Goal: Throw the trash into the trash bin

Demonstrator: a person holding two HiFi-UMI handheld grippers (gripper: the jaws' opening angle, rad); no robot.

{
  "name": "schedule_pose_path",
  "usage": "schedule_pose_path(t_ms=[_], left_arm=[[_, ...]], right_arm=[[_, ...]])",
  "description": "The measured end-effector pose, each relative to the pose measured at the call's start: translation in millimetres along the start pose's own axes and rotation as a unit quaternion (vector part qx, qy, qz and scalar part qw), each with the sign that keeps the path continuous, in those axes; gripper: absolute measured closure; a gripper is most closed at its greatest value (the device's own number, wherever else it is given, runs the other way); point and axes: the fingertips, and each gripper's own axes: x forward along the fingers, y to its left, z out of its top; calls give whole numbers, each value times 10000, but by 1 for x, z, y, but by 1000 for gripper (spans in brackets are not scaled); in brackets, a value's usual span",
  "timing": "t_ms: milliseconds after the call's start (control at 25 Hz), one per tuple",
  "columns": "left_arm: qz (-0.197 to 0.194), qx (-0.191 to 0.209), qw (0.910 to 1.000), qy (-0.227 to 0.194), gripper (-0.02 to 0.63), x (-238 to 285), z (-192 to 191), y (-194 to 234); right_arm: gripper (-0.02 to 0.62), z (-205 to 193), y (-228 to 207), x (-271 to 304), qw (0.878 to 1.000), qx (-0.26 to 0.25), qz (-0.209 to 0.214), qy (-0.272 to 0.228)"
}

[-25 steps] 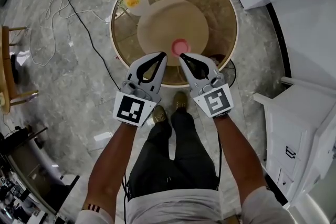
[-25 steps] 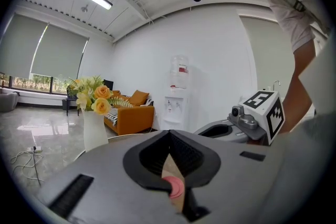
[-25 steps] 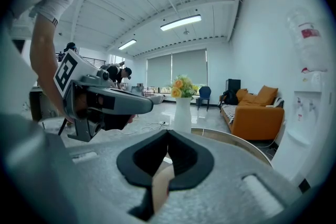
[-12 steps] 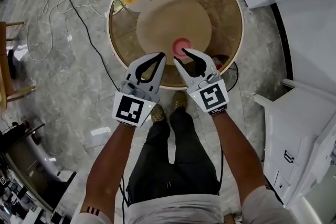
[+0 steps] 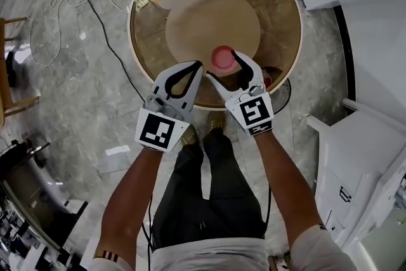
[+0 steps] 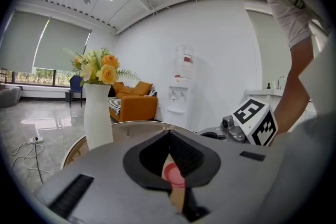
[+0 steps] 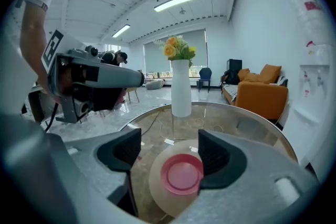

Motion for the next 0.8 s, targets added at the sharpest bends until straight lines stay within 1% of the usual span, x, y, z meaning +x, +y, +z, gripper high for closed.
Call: schedule_pose_path(t_ms=[240,360,520,640,800], left_arm=[[-69,41,9999,66,606,9,-11,3],[-64,-6,9999,116,606,12,-17,8],[-69,-15,9998,164,606,17,-21,12],[-92,-1,9998,164,606,20,-23,13],[-109,-13,9997,199,606,21,-28,12]], right_arm=[[218,-29,-10,15,9992,119,-85,375],[202,-40,-15,22,9983,214,-132,534],[172,-54,-18,31,9969,216,-117,748],[158,-65,-20,37,9954,253,-98,923],[158,-75,-23,43,9936,283,-125,1086]])
